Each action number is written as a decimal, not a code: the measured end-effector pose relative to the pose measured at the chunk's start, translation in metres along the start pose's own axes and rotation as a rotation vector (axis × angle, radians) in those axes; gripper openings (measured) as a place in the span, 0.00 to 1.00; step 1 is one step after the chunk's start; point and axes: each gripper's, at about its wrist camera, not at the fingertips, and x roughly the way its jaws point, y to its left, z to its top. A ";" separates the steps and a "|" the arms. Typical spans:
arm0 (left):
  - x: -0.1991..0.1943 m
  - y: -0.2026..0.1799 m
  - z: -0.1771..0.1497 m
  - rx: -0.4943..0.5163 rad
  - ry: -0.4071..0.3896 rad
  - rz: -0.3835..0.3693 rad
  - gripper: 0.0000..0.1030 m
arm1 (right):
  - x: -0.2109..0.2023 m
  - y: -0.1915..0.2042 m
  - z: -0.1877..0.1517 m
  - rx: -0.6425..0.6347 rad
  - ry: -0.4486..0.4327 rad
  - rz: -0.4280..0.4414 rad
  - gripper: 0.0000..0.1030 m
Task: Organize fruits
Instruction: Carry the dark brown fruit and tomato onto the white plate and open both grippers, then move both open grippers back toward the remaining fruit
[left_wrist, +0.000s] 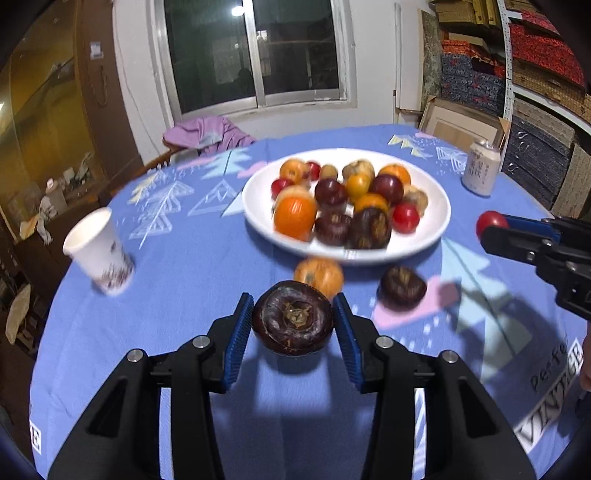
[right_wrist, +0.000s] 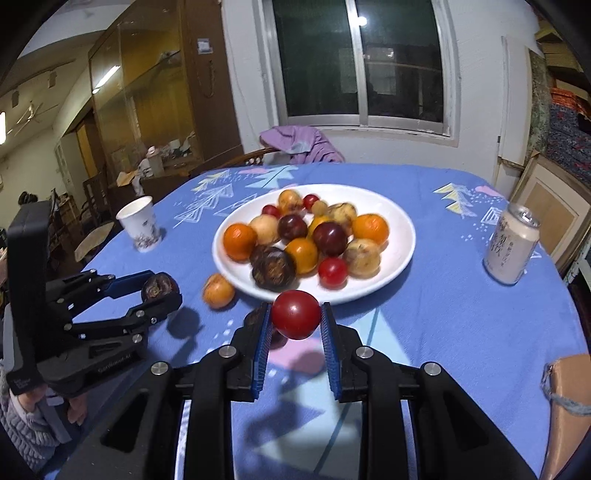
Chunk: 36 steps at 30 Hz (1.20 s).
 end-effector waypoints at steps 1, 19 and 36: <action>0.004 -0.003 0.008 0.006 -0.006 -0.001 0.42 | 0.005 -0.005 0.006 0.016 0.001 -0.009 0.26; 0.085 -0.023 0.091 -0.044 -0.026 0.015 0.61 | 0.085 -0.032 0.056 0.090 0.017 -0.079 0.27; 0.023 0.041 0.049 -0.186 -0.048 0.018 0.87 | 0.001 -0.045 0.040 0.214 -0.111 -0.018 0.60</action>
